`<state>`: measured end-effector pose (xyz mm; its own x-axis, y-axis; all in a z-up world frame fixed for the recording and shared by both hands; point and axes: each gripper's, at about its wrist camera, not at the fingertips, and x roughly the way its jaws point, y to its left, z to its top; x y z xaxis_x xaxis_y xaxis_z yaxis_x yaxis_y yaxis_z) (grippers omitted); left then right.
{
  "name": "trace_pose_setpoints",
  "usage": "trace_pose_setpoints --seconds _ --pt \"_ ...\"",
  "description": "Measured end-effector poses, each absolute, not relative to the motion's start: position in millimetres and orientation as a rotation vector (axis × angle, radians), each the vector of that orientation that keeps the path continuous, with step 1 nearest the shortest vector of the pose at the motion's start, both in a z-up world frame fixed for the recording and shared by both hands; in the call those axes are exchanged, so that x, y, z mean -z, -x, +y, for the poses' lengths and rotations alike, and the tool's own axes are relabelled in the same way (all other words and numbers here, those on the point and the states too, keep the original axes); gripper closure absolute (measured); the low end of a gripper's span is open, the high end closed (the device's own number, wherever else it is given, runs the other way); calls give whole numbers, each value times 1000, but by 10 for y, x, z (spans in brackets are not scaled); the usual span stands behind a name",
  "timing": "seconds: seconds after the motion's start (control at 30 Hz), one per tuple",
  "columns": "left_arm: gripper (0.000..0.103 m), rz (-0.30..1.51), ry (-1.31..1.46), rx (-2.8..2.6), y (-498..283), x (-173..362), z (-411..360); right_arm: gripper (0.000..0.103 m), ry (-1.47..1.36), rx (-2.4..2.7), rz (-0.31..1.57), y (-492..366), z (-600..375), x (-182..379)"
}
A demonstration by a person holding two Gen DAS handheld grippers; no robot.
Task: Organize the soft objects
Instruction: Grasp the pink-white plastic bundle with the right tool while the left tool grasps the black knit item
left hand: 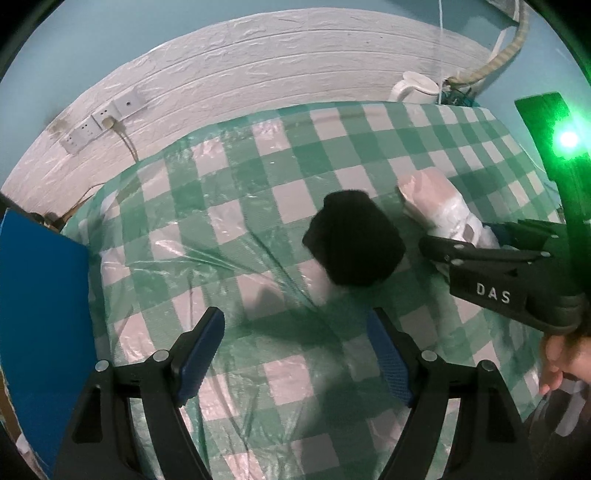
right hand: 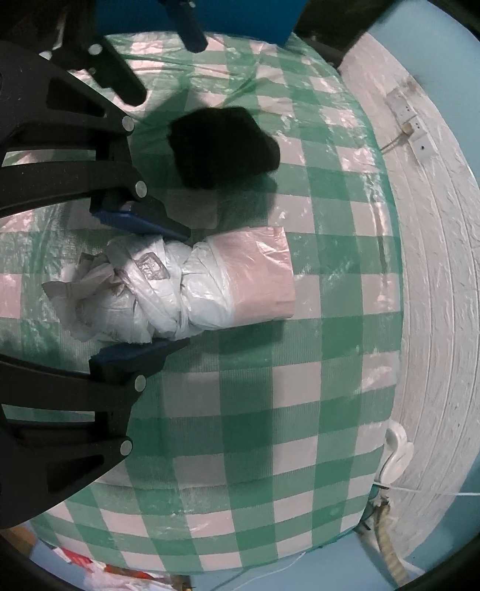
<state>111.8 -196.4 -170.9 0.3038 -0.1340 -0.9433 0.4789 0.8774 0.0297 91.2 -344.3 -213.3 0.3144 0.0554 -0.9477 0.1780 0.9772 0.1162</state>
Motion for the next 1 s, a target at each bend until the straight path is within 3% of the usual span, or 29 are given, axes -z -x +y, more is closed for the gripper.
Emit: trace_pose_setpoints --seconds 1.0 --pt "22 1176 -302 467 -1296 1547 -2641 53 -208 172 1217 -821 -3881 1938"
